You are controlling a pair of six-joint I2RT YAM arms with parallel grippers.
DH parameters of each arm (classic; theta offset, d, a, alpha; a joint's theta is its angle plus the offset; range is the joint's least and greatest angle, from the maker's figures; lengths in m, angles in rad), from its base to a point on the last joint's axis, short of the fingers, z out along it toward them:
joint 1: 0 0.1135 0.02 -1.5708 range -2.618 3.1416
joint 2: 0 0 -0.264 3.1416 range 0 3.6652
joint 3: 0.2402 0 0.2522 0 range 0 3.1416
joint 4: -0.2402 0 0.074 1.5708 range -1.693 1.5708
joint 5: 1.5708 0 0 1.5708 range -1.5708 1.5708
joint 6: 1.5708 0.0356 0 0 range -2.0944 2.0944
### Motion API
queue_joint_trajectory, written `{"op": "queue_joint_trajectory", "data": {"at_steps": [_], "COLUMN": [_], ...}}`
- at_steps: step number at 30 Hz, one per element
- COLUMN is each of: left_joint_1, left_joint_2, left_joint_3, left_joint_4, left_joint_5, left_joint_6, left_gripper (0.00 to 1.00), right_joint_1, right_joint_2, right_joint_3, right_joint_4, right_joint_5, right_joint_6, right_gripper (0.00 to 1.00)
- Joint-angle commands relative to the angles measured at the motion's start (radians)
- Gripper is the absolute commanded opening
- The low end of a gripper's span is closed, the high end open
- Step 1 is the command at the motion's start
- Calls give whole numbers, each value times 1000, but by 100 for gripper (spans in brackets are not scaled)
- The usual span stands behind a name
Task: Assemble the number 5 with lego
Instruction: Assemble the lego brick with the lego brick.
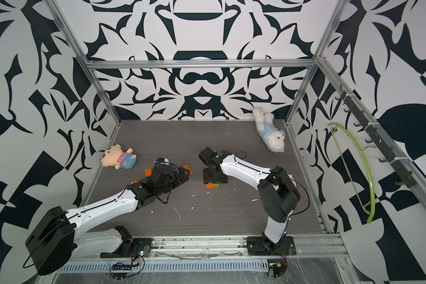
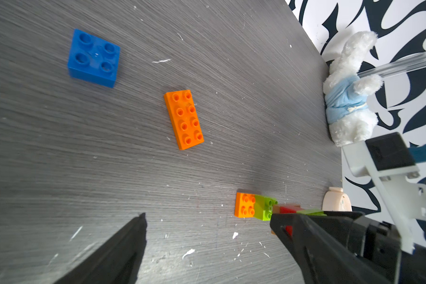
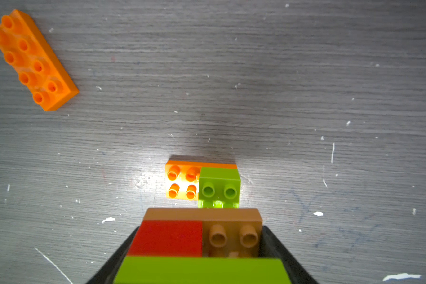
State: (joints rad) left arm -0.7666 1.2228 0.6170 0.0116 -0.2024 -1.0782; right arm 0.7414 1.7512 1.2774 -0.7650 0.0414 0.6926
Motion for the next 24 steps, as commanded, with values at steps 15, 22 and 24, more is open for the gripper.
{"op": "queue_joint_trajectory", "data": {"at_steps": [15,22,24], "left_joint_1": [4,4,4], "left_joint_2": [118,124,123], "left_joint_3": [15,24,25], "left_joint_4": [73,64,59], "left_joint_5": [119,121,118], "left_joint_6": [-25,-26,-25], "left_gripper": [99,99,99], "right_joint_1": [24,26,27], "right_joint_2": [35,38,39], "right_joint_3": [8,0,-1], "right_joint_4": [34,42,46], "right_joint_5": [47,48,45], "right_joint_6": [17,23,25], "right_gripper": [63,62,63]}}
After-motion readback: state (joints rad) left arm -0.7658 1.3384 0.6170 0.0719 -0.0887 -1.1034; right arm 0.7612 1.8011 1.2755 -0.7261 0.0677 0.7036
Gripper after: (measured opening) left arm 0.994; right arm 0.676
